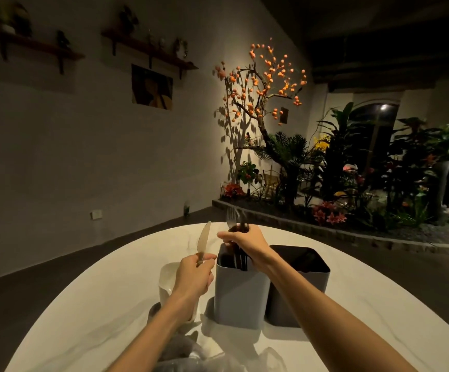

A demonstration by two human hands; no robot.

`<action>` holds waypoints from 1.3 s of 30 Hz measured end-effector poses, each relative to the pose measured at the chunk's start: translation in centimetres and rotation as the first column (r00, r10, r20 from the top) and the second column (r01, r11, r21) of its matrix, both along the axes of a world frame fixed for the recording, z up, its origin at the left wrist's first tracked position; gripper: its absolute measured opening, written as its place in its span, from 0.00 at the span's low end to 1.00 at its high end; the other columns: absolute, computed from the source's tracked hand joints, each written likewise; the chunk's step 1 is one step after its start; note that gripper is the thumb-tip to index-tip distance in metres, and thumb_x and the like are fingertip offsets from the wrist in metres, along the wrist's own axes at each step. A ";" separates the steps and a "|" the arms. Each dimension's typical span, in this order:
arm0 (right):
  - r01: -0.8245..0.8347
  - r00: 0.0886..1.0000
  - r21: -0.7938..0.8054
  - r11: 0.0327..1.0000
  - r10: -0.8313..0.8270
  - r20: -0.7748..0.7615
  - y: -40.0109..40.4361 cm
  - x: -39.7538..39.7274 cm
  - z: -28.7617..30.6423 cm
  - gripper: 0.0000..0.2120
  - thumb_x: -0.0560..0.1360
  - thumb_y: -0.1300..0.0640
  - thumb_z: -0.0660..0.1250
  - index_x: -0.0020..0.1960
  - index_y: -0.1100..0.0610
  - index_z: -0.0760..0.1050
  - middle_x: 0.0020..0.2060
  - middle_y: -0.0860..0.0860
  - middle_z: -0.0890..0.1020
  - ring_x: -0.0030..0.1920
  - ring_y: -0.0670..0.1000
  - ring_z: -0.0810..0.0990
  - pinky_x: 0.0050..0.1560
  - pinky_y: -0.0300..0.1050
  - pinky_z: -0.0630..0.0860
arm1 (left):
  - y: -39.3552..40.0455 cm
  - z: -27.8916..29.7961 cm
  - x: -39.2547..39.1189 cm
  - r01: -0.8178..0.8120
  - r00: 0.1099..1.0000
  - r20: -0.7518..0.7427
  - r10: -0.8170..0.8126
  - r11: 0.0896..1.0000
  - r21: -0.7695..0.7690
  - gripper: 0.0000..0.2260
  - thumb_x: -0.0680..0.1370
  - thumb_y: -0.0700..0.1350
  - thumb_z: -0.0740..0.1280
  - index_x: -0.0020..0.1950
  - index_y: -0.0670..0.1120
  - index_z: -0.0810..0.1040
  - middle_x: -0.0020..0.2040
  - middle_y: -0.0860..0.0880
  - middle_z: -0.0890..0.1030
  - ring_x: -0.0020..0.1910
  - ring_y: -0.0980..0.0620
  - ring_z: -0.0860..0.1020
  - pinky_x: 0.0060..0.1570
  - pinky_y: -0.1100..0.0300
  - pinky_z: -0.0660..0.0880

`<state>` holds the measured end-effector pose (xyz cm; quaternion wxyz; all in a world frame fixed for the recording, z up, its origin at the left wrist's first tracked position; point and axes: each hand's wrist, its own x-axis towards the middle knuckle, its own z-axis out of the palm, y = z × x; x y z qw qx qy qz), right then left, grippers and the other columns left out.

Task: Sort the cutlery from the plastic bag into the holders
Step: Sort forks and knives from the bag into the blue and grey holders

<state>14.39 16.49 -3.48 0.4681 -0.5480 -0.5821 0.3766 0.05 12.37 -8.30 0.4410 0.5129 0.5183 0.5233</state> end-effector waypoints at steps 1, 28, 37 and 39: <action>-0.015 1.000 0.002 1.000 0.015 0.009 -0.1 0.1 -0.1 0.14 0.72 0.49 0.77 0.50 0.58 0.81 0.43 0.52 0.84 0.46 0.49 0.83 0.45 0.38 0.74 | 0.1 0.0 0.0 -0.013 1.000 0.013 0.013 1.000 0.004 0.09 0.84 0.43 0.62 0.60 0.45 0.80 0.35 0.46 0.76 0.30 0.54 0.71 0.23 0.70 0.66; 0.200 0.968 0.605 0.770 -0.252 0.000 -7.7 10.3 11.0 0.07 0.79 0.59 0.69 0.56 0.59 0.77 0.42 0.52 0.86 0.40 0.47 0.86 0.34 0.38 0.80 | -0.7 3.2 5.8 0.232 0.913 -0.408 -0.015 0.842 0.488 0.10 0.81 0.47 0.69 0.61 0.55 0.76 0.61 0.58 0.73 0.61 0.59 0.72 0.64 0.56 0.75; 0.227 0.922 0.166 0.960 -0.267 0.280 -6.2 15.4 2.6 0.08 0.82 0.59 0.65 0.57 0.62 0.79 0.46 0.57 0.85 0.35 0.50 0.87 0.30 0.40 0.80 | 4.4 2.6 5.5 0.338 0.643 -0.765 0.036 0.883 0.325 0.22 0.73 0.56 0.76 0.65 0.56 0.77 0.68 0.54 0.76 0.69 0.52 0.71 0.68 0.52 0.71; 0.259 0.877 0.173 0.950 -0.307 0.370 -5.8 15.9 1.7 0.07 0.80 0.61 0.67 0.57 0.62 0.80 0.45 0.57 0.85 0.34 0.48 0.86 0.29 0.37 0.79 | 5.0 3.1 5.3 0.365 0.481 -0.876 0.035 0.900 0.237 0.26 0.70 0.63 0.75 0.66 0.57 0.77 0.68 0.55 0.75 0.68 0.53 0.70 0.66 0.52 0.73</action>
